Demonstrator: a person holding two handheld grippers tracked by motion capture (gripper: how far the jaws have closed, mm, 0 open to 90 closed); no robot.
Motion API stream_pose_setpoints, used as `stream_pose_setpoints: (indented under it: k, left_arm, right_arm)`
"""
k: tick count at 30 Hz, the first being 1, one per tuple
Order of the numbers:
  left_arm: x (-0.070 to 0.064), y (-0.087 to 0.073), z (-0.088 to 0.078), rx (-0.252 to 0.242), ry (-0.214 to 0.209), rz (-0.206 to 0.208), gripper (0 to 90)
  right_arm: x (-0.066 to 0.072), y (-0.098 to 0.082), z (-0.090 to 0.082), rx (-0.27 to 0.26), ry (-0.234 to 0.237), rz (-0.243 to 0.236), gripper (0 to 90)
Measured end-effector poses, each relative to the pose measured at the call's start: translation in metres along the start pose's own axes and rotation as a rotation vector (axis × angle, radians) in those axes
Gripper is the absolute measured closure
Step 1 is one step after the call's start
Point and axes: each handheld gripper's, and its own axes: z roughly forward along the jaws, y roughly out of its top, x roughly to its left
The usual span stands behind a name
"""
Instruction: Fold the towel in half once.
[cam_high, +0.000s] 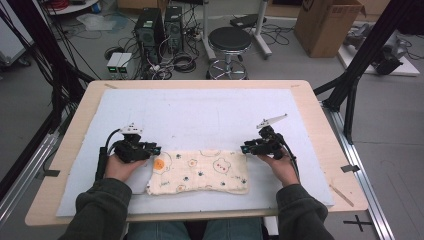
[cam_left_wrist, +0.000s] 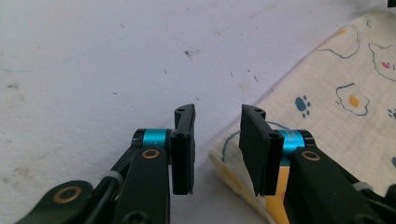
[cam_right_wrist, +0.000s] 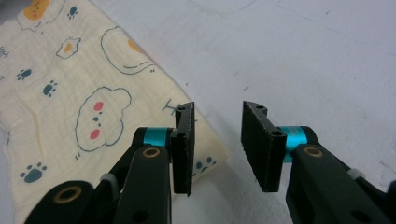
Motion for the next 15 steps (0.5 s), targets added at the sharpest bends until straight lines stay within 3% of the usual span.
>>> stream_pose_setpoints:
  k: [8, 15]
  left_arm:
    - [-0.0010, -0.0014, 0.0059, 0.051, -0.027, 0.014, 65.7]
    - [-0.0013, -0.0017, 0.0072, 0.057, -0.027, 0.008, 66.2]
  right_arm:
    - [-0.0013, -0.0019, 0.0040, 0.032, 0.006, 0.000, 63.4]
    - [0.0011, -0.0016, 0.0096, 0.067, 0.011, -0.020, 67.4]
